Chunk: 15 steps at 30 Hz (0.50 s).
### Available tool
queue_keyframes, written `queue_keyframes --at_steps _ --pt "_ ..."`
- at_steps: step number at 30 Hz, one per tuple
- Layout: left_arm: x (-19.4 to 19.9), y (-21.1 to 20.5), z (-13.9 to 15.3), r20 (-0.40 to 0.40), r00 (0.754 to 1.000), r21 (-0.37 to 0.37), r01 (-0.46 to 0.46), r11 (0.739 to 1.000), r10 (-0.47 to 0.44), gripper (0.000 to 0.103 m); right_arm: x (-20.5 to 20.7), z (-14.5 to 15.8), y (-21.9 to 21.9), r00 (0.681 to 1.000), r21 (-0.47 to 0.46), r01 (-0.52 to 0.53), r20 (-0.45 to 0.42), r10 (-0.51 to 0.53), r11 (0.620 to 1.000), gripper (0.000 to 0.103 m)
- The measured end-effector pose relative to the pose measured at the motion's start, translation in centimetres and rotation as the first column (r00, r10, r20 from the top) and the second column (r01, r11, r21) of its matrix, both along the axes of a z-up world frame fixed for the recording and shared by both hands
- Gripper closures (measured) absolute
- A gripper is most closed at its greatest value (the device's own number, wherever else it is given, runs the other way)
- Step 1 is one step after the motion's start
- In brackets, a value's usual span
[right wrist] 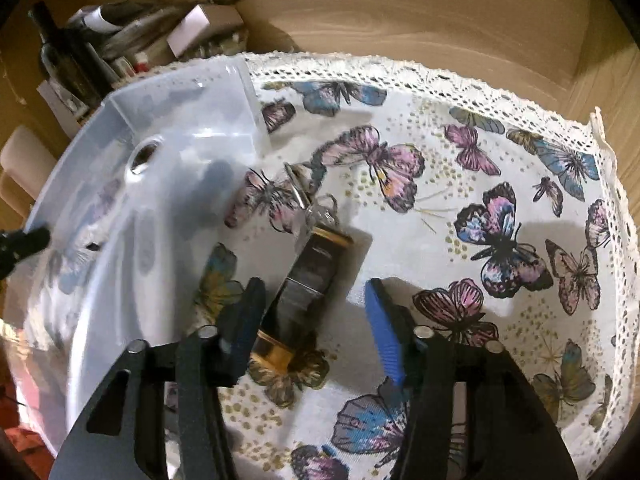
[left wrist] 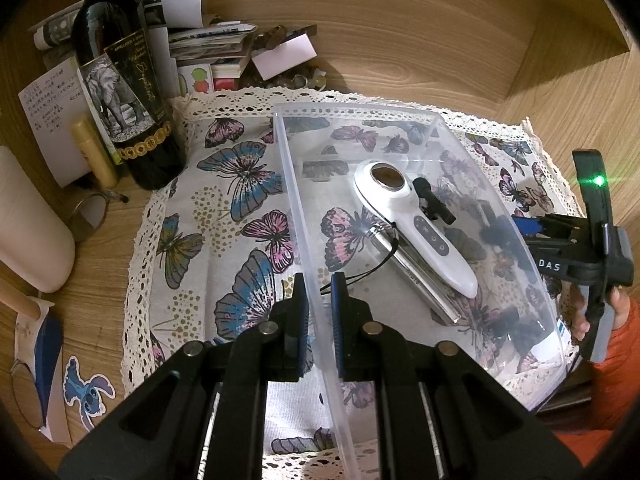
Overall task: Organize rigid objects
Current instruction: 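Grasp the black-and-gold lighter with the right gripper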
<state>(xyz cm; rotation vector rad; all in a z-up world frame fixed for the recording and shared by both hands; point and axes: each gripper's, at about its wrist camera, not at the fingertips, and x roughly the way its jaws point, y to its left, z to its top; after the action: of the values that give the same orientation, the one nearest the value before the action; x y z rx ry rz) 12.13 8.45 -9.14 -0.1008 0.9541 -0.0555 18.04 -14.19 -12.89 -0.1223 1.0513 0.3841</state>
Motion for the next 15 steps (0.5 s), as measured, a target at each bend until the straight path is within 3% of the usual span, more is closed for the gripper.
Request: queue_keyframes --at_steps 2,8,15 --pt "0.0 -0.1 0.0 0.001 1.0 0.001 0.0 1.0 0.0 0.092 -0.1 0.2 -0.1 1.0 -0.028 -0.008 0.008 0.008 1.0 0.081" --pt "0.1 0.1 0.0 -0.001 1.0 -0.004 -0.005 1.0 0.005 0.092 -0.6 1.0 -1.2 0.999 -0.003 0.024 0.043 -0.024 1.0 0.081" --pt "0.0 0.0 0.0 0.0 1.0 0.0 -0.005 1.0 0.005 0.092 -1.7 4.1 -1.5 0.992 0.037 0.037 0.12 -0.041 0.999 0.081"
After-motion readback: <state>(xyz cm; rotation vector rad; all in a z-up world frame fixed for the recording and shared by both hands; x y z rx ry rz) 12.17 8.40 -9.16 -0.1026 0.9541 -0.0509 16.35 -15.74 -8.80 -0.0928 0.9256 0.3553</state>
